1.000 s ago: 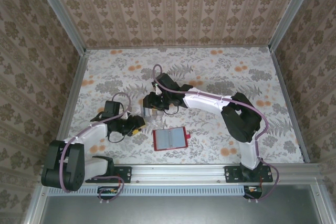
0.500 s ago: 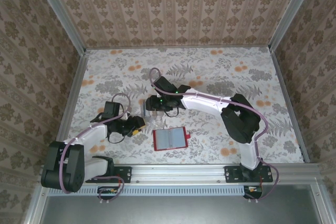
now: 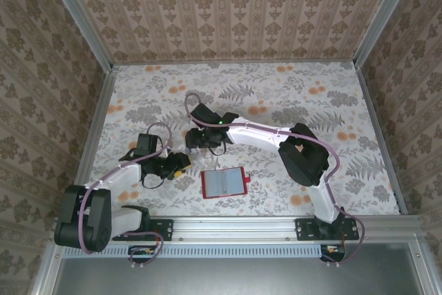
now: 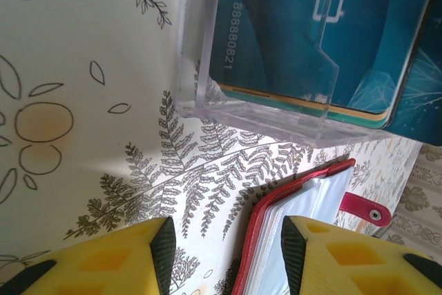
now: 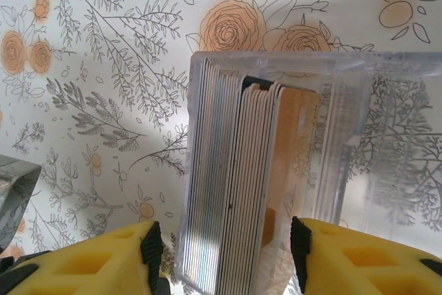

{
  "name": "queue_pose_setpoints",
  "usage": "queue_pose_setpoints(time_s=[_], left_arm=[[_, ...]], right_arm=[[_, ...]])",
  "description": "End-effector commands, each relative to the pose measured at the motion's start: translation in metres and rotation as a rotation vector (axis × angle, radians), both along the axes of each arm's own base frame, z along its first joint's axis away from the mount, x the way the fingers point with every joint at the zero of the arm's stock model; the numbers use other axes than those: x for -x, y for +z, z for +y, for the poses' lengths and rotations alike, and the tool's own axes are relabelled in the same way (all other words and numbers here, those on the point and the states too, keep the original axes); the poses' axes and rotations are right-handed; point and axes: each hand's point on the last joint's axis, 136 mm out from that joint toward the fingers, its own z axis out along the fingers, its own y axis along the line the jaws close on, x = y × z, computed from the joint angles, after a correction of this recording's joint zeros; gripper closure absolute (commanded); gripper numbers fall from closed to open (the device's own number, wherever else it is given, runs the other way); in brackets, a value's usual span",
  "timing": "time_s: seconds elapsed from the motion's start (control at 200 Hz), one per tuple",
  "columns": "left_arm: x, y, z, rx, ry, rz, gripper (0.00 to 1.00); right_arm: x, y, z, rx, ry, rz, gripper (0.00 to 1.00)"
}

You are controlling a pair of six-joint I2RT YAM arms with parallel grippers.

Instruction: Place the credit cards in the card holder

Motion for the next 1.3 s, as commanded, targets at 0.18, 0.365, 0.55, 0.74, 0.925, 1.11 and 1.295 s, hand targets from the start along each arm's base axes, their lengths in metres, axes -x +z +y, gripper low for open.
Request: queue_pose_setpoints(time_s=[0.18, 0.365, 0.55, 0.74, 0.925, 1.11, 1.295], left_arm=[[-0.001, 0.000, 0.000, 0.014, 0.008, -0.003, 0.52], [0.002, -0.002, 0.000, 0.017, 0.009, 0.003, 0.52], [0.003, -0.003, 0.000, 0.020, 0.009, 0.005, 0.52], [0.003, -0.004, 0.000, 0.019, 0.007, 0.006, 0.52], [0.003, -0.005, 0.000, 0.017, 0.007, 0.008, 0.52], [0.002, -0.005, 0.000, 0.019, 0.006, 0.009, 0.52], [0.001, -0.005, -0.001, 0.019, 0.001, 0.012, 0.52]], right_arm=[[0.008, 0.013, 0.015, -0.192, 0.036, 0.053, 0.49], [0.003, 0.029, 0.017, -0.317, 0.036, 0.048, 0.52], [0.003, 0.030, 0.018, -0.393, 0.029, 0.073, 0.54], [0.003, 0.033, 0.019, -0.425, 0.031, 0.076, 0.55], [0.002, 0.036, 0.019, -0.432, 0.035, 0.076, 0.60], [0.002, 0.035, 0.019, -0.428, 0.034, 0.081, 0.74], [0.001, 0.036, 0.018, -0.421, 0.034, 0.079, 0.83]])
